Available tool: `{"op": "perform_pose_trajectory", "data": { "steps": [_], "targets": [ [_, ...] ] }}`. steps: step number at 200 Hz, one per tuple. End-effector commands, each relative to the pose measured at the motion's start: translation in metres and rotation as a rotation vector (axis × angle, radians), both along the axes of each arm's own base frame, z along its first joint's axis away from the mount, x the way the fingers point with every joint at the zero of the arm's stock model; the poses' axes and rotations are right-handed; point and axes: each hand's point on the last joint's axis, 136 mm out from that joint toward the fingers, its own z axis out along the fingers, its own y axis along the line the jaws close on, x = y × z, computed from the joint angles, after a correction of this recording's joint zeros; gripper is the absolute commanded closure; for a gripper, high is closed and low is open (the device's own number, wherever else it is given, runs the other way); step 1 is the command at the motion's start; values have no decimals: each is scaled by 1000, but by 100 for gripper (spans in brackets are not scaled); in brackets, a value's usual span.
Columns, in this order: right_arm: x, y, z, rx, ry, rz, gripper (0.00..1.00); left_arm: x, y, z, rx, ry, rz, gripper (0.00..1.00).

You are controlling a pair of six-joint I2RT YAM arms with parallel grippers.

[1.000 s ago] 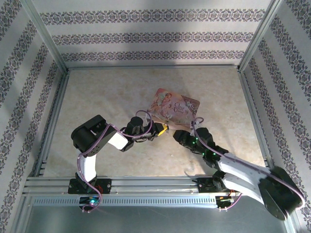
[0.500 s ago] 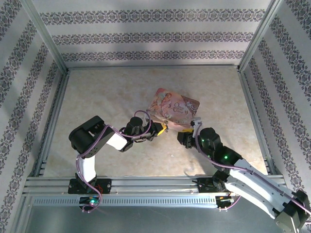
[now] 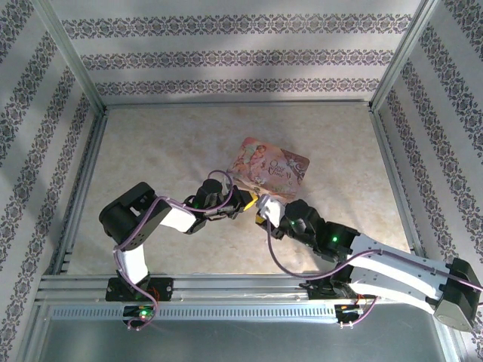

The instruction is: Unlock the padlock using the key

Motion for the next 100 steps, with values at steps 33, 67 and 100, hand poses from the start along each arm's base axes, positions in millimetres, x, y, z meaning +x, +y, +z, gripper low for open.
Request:
{"op": "perform_pose_trajectory", "data": {
  "steps": [33,67,100],
  "targets": [
    [0,2,-24,-175,-207,95,54,2,-3,26,-19,-77,-4,100],
    [6,5,-37,-236,-239,77,60,1,-3,27,-19,-79,-4,100],
    [19,3,-43,-291,-279,28,64,1,-6,28,-22,-77,-4,100]
  ]
}}
